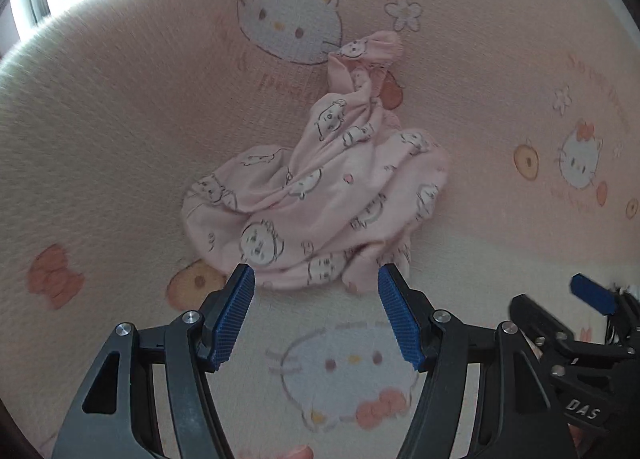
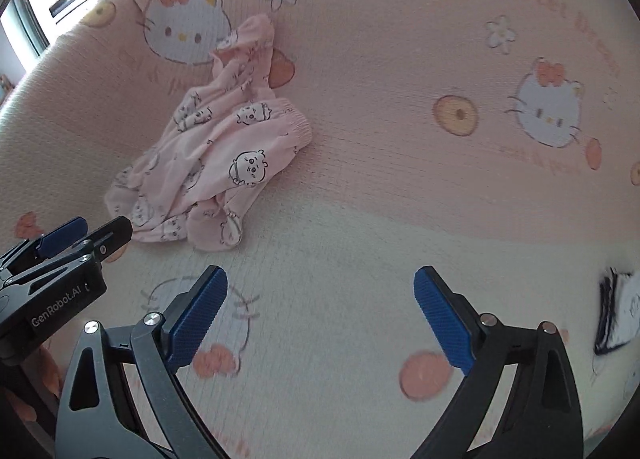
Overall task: Fold clothes
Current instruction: 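Reach both grippers to the crumpled pink pants and grasp the waistband edge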
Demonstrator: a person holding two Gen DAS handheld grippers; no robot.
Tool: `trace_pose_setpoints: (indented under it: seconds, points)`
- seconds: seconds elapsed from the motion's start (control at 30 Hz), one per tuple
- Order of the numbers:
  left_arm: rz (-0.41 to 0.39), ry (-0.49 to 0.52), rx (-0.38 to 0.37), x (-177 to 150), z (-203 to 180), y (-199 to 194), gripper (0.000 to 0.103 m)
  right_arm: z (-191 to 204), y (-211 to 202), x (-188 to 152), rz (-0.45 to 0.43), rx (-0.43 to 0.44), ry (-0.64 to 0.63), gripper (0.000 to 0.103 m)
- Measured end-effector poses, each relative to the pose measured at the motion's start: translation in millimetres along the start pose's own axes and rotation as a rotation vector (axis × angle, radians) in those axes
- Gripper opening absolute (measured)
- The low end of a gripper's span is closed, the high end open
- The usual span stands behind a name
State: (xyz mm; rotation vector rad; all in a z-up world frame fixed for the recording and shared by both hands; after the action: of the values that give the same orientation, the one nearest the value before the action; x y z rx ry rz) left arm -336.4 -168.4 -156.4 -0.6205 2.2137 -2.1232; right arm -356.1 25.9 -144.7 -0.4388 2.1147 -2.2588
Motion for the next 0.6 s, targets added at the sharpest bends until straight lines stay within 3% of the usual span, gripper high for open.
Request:
trace_pose_setpoints:
  seconds: [0.13,0.33,0.4,0.47,0.53,0.6]
  points:
    - [0.013,-0.006,-0.001,22,12,33,0.066,19,38,29,0.036,-0.004,-0.016,0.096]
    - [0.028,-0.02,-0.066,36,16,70,0.067,45,79,54,0.064,0.031,-0.062,0.094]
    - [0.042,-0.024,-0.085,35,13,82,0.067,51,94,56,0.102,0.07,-0.065,0.08]
    - [0.048,-0.028,-0.096,31,10,92,0.07,55,106,55,0.132,0.099,-0.075,0.073]
    - [0.034,-0.02,-0.086,27,6,95,0.071,61,107,51,0.099,0.079,-0.111,0.065]
    - [0.048,0.011,-0.06,24,-1,94,0.068,67,102,46,0.064,0.086,-0.154,0.027]
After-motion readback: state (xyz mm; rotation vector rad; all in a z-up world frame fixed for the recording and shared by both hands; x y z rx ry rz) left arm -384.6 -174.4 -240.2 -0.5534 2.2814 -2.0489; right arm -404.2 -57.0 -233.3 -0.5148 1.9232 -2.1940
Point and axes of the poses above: each gripper's, at about its wrist camera, not at the fingertips, and y roughly the way its jaws point, z to its left, x to its top, the point moved 2 cm from there along y, roughly the way its jaws point, and after that the axes turned 14 degrees about z, right-handed, at the moved point
